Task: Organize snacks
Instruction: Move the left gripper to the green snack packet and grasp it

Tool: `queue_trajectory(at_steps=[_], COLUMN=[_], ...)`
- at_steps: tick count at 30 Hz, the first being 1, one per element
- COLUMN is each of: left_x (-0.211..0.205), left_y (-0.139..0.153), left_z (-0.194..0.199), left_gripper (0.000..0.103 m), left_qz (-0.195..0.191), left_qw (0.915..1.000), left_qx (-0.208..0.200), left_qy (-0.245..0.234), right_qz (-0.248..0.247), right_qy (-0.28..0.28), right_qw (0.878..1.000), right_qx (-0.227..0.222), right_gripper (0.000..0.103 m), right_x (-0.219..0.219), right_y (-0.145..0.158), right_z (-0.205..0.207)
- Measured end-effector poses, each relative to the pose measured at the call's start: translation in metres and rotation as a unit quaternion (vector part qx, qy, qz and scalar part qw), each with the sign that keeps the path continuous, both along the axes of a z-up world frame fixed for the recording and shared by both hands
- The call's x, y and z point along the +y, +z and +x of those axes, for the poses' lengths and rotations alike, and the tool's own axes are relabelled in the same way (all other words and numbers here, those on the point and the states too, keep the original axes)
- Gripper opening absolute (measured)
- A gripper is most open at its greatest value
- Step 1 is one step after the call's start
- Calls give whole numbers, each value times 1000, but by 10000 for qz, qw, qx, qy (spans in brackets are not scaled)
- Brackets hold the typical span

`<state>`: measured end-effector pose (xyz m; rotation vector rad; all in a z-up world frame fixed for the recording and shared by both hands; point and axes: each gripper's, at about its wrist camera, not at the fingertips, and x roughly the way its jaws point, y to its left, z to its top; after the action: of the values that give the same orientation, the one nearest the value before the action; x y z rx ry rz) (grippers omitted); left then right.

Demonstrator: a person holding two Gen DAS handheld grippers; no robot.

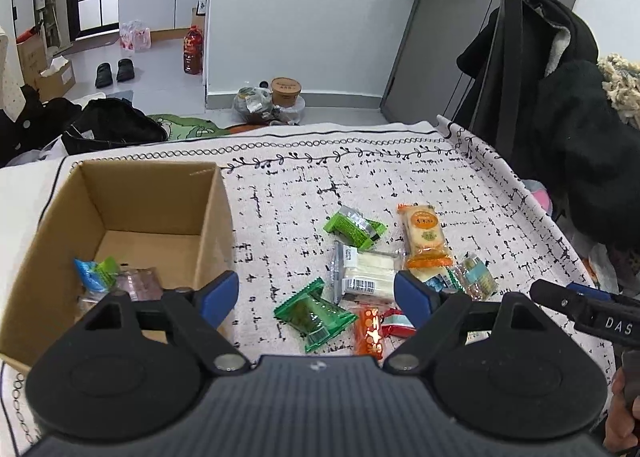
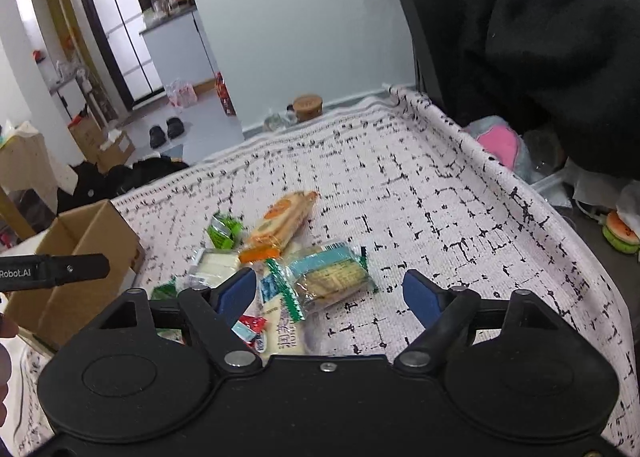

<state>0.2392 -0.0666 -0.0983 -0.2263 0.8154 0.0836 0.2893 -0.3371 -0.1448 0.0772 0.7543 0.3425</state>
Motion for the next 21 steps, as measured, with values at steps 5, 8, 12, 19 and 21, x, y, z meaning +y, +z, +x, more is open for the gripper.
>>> queue_trajectory(at_steps=[5,8,12,19,21], left_x=[-10,-12,-14,-16,-15], left_y=[-15,-30,-45,-64,-69], left_z=[16,27,35,42,44], left_gripper=[82,81,79,72,69], left_qz=[27,-65,-58,12,-17], left_qw=[9999,9988,9978,9966,9960], left_qx=[156,467,654,811,865], left_qy=[50,88,97,147,206], right_qz=[-202,-269,-380,-517,-562], right_qy=[239,358,451,499,486], right_qw=[9995,9988,9979,9967,9964], right_qx=[81,188,270,386,406], right_gripper=[78,78,78,79,79], right_x=[5,10,18,27,28], right_y=[2,-2,-12,-28,-32], right_z=[14,24,35,48,50])
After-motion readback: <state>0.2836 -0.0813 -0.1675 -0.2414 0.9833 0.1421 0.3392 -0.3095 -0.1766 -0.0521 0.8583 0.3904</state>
